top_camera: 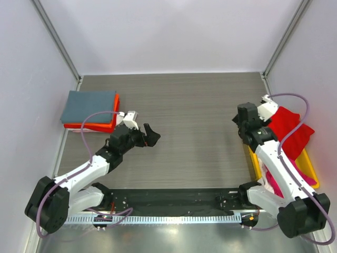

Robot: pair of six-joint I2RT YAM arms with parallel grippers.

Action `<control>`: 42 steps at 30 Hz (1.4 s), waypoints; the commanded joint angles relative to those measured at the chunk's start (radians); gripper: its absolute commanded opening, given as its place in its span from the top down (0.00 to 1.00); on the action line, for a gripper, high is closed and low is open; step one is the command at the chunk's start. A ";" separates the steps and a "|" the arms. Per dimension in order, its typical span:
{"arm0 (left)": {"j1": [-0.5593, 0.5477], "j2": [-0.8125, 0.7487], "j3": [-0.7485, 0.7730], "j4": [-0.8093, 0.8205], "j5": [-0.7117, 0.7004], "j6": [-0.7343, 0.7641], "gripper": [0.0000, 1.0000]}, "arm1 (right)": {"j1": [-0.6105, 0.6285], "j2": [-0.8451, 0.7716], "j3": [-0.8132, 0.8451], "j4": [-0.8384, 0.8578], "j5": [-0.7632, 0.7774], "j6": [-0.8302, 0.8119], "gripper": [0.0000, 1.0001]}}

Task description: Fold and stack the t-shirts

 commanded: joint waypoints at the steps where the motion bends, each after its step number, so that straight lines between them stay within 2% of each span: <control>1: -0.004 -0.034 -0.020 0.062 0.008 0.030 0.02 | -0.145 -0.004 0.020 -0.083 0.001 0.029 0.31; 2: -0.002 -0.038 -0.025 0.066 0.011 0.031 0.02 | -0.182 0.009 0.015 -0.060 -0.075 0.018 0.31; 3: -0.004 -0.041 -0.025 0.063 0.011 0.031 0.02 | -0.222 0.044 0.009 -0.048 -0.121 0.019 0.35; 4: -0.002 -0.040 -0.025 0.063 0.012 0.033 0.02 | -0.313 0.068 0.004 -0.039 -0.172 0.024 0.38; 5: -0.004 -0.040 -0.025 0.063 0.017 0.033 0.02 | -0.341 0.091 0.004 -0.017 -0.207 0.032 0.41; 6: -0.002 -0.035 -0.022 0.063 0.021 0.033 0.02 | -0.364 0.132 0.001 -0.004 -0.232 0.039 0.47; 9: -0.002 -0.029 -0.019 0.066 0.040 0.033 0.02 | -0.404 0.182 -0.002 0.056 -0.226 0.056 0.52; 12: -0.002 -0.027 -0.020 0.069 0.046 0.033 0.02 | -0.428 0.255 0.024 0.073 -0.235 0.082 0.54; 14: -0.004 -0.023 -0.017 0.072 0.047 0.034 0.02 | -0.429 0.297 0.040 0.082 -0.176 0.114 0.54; 16: -0.004 -0.020 -0.014 0.070 0.051 0.036 0.02 | -0.434 0.326 0.040 0.102 -0.124 0.128 0.43; 17: -0.002 -0.018 -0.013 0.069 0.052 0.036 0.02 | -0.432 0.360 0.038 0.127 -0.100 0.133 0.40; 23: -0.002 -0.012 -0.004 0.063 0.066 0.036 0.02 | -0.460 0.515 0.058 0.136 -0.012 0.186 0.48; 26: -0.002 -0.014 -0.005 0.061 0.063 0.041 0.02 | -0.463 0.491 0.066 0.135 0.001 0.182 0.64; 27: -0.004 -0.015 -0.005 0.061 0.060 0.041 0.02 | -0.463 0.468 0.075 0.136 0.003 0.176 0.88; 28: -0.002 -0.014 -0.004 0.061 0.060 0.041 0.02 | -0.458 0.443 0.083 0.127 0.004 0.165 0.99; 31: -0.004 -0.012 -0.002 0.064 0.061 0.042 0.02 | -0.402 0.307 0.139 0.116 0.084 0.099 0.99; 34: -0.002 -0.001 0.001 0.064 0.061 0.044 0.02 | -0.226 0.194 0.274 0.112 0.118 -0.002 0.99; 35: -0.002 0.000 0.001 0.064 0.061 0.044 0.02 | -0.192 0.176 0.274 0.115 0.104 -0.029 0.99; 38: -0.004 0.008 0.004 0.067 0.064 0.045 0.02 | -0.078 0.145 0.398 0.138 -0.017 -0.096 0.99; 39: -0.002 0.009 0.006 0.067 0.064 0.044 0.02 | -0.006 0.147 0.464 0.139 -0.063 -0.102 0.99; 42: -0.002 0.012 0.007 0.063 0.060 0.050 0.02 | 0.084 0.170 0.600 0.141 -0.249 -0.122 0.99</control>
